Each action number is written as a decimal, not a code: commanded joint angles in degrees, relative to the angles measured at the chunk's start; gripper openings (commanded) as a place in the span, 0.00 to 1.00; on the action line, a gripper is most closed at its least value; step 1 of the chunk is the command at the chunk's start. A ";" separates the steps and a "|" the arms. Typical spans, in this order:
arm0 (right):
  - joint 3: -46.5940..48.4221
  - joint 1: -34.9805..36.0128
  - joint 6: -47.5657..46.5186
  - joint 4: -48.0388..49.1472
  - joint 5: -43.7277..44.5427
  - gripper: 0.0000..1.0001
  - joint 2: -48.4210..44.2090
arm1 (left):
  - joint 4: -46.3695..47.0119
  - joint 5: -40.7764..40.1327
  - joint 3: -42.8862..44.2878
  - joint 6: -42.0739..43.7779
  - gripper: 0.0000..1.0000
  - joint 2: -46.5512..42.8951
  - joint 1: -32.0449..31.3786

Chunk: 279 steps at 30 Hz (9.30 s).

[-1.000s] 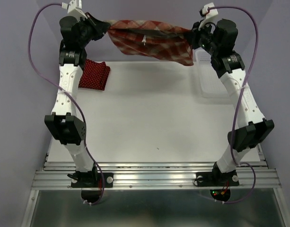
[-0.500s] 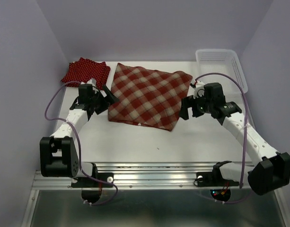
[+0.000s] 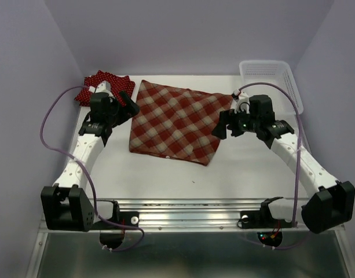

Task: Fold and stack the skirts
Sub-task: Flatten the skirt out, then fold the skirt

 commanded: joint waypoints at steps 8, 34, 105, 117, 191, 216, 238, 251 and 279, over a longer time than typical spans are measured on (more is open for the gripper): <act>0.46 9.71 3.05 12.96 1.78 1.00 19.45 | 3.78 -2.30 3.28 -0.24 0.99 16.35 -7.04; -22.20 2.34 19.14 1.80 9.00 1.00 16.77 | -0.77 0.42 -16.21 -11.40 0.99 21.31 -7.30; 54.78 -9.01 -5.35 0.66 10.50 1.00 69.67 | -5.35 -13.20 33.08 -2.26 0.99 51.97 -5.54; 41.19 4.24 -8.46 3.28 16.11 1.00 46.56 | -13.61 -21.64 47.67 0.81 0.99 44.86 -5.55; -3.40 31.59 -2.13 3.63 28.33 1.00 14.28 | -8.34 -22.25 -3.48 -15.35 0.99 17.78 -4.05; -6.21 44.58 -5.12 -2.33 37.56 1.00 18.58 | -5.78 -19.26 -5.07 -13.34 0.00 26.31 -2.03; -4.46 47.76 -5.56 -7.33 27.29 0.01 20.91 | -11.76 -20.14 -6.72 -14.47 0.00 13.76 -0.45; -2.26 46.02 -1.60 -11.56 30.78 0.01 6.29 | -19.85 -19.35 -0.07 -15.88 0.00 -1.29 -0.10; 7.32 17.97 -2.92 -19.47 35.98 0.01 5.58 | -14.04 -17.95 52.75 -11.23 0.00 41.31 -10.29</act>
